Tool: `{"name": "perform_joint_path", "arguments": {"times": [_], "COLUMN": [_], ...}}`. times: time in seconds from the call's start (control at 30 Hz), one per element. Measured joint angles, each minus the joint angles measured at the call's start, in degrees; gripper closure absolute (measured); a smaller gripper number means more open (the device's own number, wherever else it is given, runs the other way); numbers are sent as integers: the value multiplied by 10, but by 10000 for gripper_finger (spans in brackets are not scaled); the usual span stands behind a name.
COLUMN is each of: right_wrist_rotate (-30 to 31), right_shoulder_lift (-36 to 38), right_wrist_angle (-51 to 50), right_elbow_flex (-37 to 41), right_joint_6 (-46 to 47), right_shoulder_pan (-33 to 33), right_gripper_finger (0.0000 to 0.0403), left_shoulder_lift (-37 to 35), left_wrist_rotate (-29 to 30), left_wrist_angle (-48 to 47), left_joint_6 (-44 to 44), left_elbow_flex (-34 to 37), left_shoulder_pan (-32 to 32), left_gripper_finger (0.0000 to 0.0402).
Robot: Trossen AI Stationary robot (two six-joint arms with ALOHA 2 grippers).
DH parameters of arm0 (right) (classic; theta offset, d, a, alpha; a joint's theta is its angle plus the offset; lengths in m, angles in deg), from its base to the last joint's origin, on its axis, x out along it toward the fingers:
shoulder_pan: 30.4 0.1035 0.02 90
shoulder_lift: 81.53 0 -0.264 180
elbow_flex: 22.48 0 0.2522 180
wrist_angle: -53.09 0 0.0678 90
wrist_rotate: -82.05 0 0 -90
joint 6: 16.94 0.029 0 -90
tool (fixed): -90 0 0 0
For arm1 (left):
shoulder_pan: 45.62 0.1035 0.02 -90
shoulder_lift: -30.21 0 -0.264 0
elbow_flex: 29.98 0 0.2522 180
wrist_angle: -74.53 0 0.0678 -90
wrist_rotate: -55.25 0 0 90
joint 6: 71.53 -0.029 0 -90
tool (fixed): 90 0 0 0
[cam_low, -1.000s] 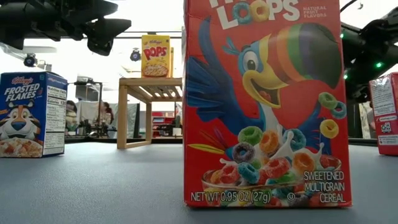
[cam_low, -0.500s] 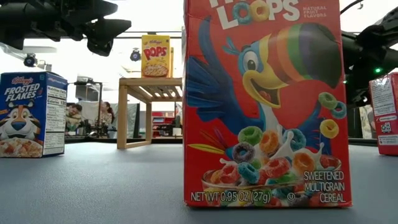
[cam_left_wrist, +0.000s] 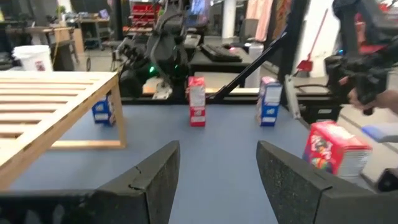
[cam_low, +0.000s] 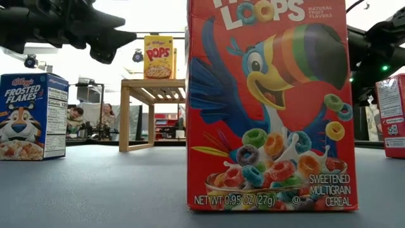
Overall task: Stack cereal on shelf
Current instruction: Put the top right blue cereal box on the shelf
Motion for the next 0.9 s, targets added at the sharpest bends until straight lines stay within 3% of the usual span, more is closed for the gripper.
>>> {"name": "perform_joint_path", "arguments": {"times": [0.37, 0.67, 0.9], "right_wrist_rotate": [1, 16, 4], "right_shoulder_lift": [101, 147, 135], "right_wrist_angle": [-7, -123, -31], "right_elbow_flex": [-44, -162, -212], "right_joint_6": [-124, -184, -282], "right_shoulder_pan": [0, 0, 0], "right_gripper_finger": [125, 126, 128], "left_shoulder_lift": [-4, -18, -20], "left_wrist_rotate": [-6, -6, -7], "left_wrist_angle": [13, -4, 6], "left_joint_6": [-8, -4, -8], "left_elbow_flex": [-19, -19, -23], "left_shoulder_pan": [0, 0, 0], "left_gripper_finger": [205, 205, 205]}}
